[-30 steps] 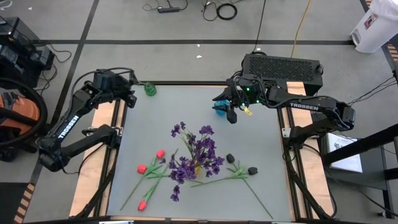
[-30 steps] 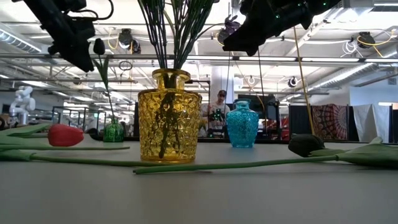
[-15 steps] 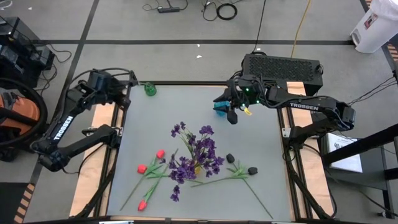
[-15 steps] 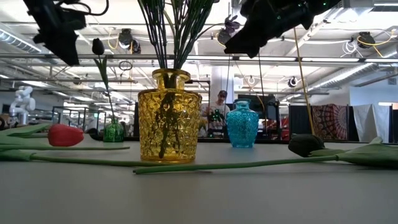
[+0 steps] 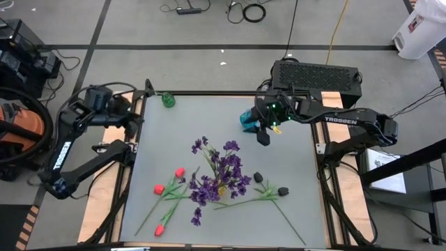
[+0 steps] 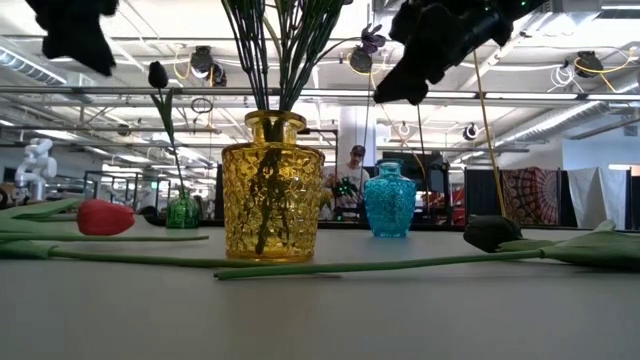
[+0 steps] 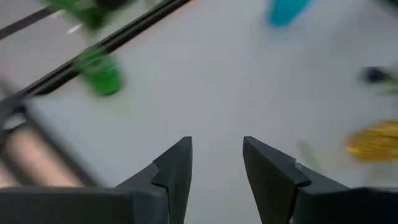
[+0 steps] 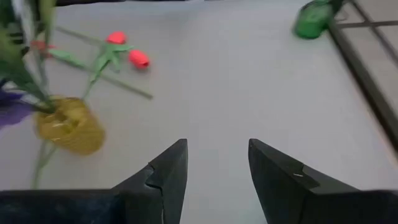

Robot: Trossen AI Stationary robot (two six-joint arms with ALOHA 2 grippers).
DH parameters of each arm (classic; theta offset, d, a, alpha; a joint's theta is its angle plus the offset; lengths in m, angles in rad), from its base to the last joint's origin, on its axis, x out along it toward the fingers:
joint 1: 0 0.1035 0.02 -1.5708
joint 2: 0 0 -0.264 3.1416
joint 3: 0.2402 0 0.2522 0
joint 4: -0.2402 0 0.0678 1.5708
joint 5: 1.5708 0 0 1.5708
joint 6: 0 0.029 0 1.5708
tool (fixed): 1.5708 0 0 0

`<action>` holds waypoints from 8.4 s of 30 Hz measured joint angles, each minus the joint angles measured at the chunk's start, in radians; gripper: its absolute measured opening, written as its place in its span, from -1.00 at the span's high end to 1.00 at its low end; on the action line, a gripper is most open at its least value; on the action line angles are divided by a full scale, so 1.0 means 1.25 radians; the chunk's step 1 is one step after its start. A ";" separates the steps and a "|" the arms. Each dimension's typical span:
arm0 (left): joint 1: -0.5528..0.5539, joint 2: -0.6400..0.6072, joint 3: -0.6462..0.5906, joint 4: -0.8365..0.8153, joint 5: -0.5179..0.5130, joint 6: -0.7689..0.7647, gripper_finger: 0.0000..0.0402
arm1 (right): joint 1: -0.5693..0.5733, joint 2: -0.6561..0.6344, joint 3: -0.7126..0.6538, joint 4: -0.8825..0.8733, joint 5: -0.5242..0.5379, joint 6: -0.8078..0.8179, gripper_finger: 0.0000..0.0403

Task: Sort flowers into vase by color
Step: Put the bottom black flower into the green vase

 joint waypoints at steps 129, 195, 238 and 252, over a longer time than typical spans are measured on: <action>0.000 -0.386 -0.223 0.217 0.339 -0.090 0.25 | 0.768 0.083 -0.414 0.159 0.287 0.814 0.86; 0.000 -0.386 -0.223 0.217 0.247 -0.090 0.25 | 0.773 -0.437 -0.414 0.206 0.210 0.250 1.00; 0.000 -0.336 -0.223 0.588 0.407 -0.204 0.25 | 0.464 -0.482 -0.414 0.438 0.764 0.063 1.00; -0.016 -0.134 -0.223 0.936 0.482 -0.347 0.25 | 0.340 -0.439 -0.414 0.469 0.603 0.080 1.00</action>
